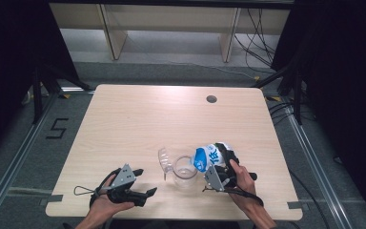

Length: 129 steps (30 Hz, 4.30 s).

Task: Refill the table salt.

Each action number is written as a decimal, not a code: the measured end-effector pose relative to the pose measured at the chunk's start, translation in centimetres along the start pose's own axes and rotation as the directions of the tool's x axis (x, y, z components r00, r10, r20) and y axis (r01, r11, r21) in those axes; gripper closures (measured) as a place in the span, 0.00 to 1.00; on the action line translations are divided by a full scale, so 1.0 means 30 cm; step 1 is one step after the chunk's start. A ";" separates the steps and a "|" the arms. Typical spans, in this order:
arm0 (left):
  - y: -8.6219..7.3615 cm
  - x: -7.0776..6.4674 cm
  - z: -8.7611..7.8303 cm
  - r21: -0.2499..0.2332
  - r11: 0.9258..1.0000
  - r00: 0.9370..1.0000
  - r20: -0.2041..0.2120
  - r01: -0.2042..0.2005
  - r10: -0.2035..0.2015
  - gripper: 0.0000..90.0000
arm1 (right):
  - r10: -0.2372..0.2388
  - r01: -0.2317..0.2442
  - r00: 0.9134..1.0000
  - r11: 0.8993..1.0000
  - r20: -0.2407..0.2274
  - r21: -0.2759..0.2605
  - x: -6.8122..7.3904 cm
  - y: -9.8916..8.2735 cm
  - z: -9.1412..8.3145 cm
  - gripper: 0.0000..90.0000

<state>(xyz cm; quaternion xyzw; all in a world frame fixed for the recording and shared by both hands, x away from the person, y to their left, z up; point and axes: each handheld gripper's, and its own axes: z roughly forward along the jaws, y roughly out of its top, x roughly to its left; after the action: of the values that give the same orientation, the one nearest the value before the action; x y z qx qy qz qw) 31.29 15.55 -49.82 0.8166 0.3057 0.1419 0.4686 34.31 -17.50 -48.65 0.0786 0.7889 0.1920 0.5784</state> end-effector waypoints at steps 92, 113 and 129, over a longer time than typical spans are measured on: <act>-0.004 -0.003 0.002 0.002 1.000 1.000 0.007 0.007 -0.007 0.19 | -0.250 0.247 0.963 0.968 0.096 0.041 0.015 0.035 -0.008 0.55; -0.005 -0.005 0.004 -0.001 1.000 1.000 0.014 0.015 -0.015 0.19 | -0.339 0.334 0.931 0.941 0.136 0.058 0.007 0.043 -0.014 0.55; -0.005 -0.002 0.004 0.002 1.000 1.000 0.016 -0.008 0.008 0.19 | -0.336 0.334 0.931 0.942 0.145 0.042 0.008 0.032 -0.003 0.56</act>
<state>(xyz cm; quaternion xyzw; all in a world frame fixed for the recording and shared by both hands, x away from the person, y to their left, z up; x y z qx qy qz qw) 31.24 15.47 -49.99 0.8193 0.2987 0.1369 0.4698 34.07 -16.55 -48.45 -0.0383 0.7466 0.0777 0.6597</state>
